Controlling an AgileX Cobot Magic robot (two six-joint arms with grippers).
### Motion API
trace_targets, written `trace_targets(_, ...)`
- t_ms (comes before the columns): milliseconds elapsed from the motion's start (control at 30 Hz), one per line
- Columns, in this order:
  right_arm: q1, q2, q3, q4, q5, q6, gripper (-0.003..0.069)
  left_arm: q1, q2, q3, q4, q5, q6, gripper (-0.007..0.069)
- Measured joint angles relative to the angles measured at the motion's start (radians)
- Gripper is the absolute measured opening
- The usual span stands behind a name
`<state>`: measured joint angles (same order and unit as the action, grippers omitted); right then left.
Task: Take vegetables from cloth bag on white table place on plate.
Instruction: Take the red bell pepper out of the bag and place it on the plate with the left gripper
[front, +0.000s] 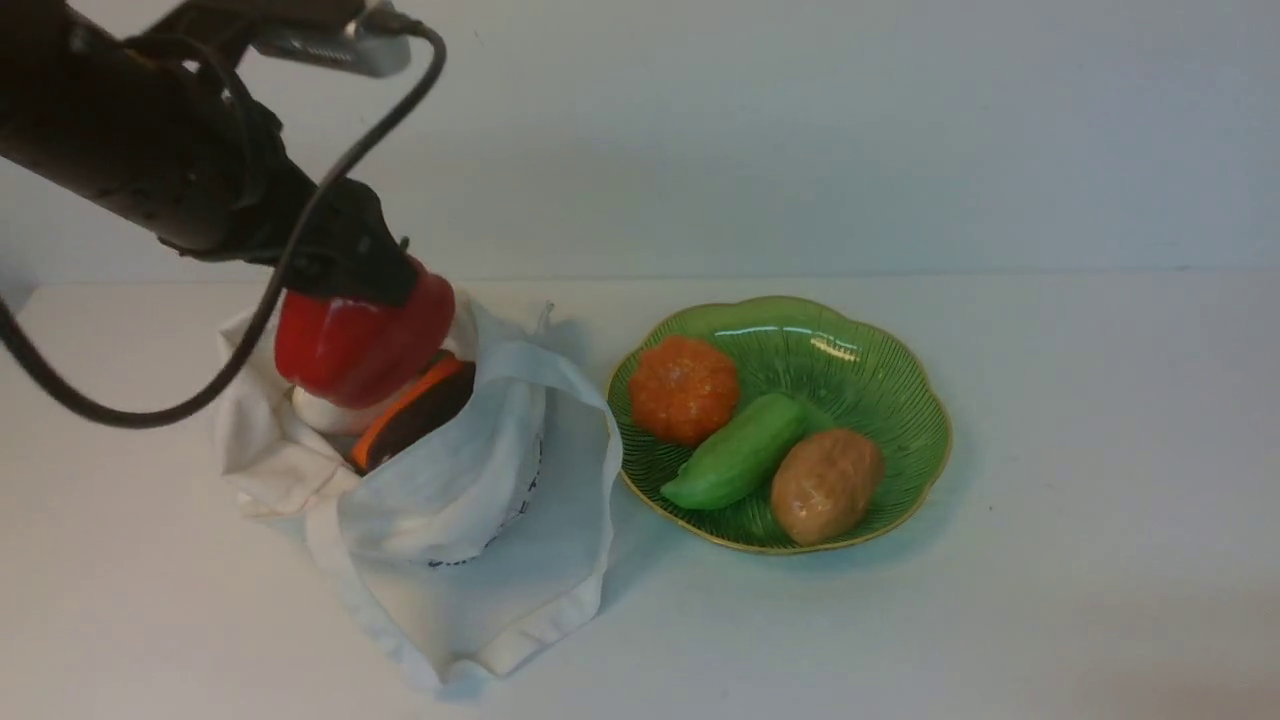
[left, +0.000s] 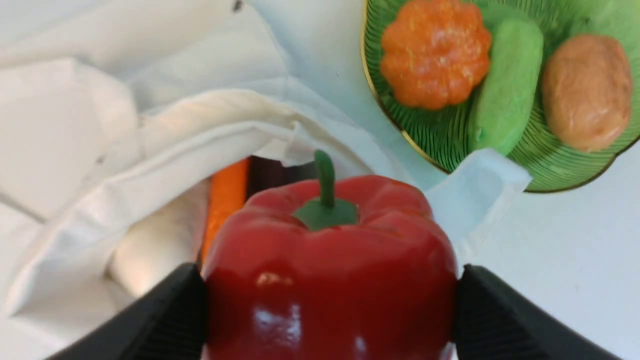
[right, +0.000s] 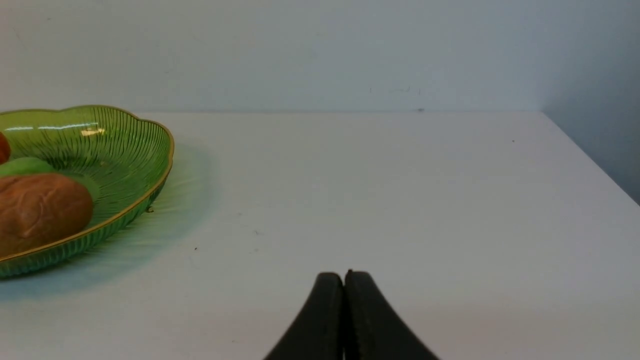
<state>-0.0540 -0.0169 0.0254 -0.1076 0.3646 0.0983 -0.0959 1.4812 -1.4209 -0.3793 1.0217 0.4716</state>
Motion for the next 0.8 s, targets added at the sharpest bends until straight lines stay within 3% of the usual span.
trace_targets(133,0.0,0.0,0.0,0.0,0.0,0.0,-0.001,-0.029,-0.071,0.0,0.001,0.002,0.001,0.0575)
trace_targets(367,0.0,0.0,0.0,0.0,0.0,0.0,-0.001,-0.221,-0.099,-0.003,-0.052,-0.054,0.035,0.0575)
trace_targets(533,0.0,0.0,0.0,0.0,0.0,0.0,-0.001,-0.411,0.039,-0.003,-0.082,-0.285,0.035,0.0575)
trace_targets(800,0.0,0.0,0.0,0.0,0.0,0.0,-0.001,-0.519,0.328,-0.084,-0.191,-0.541,0.035,0.0575)
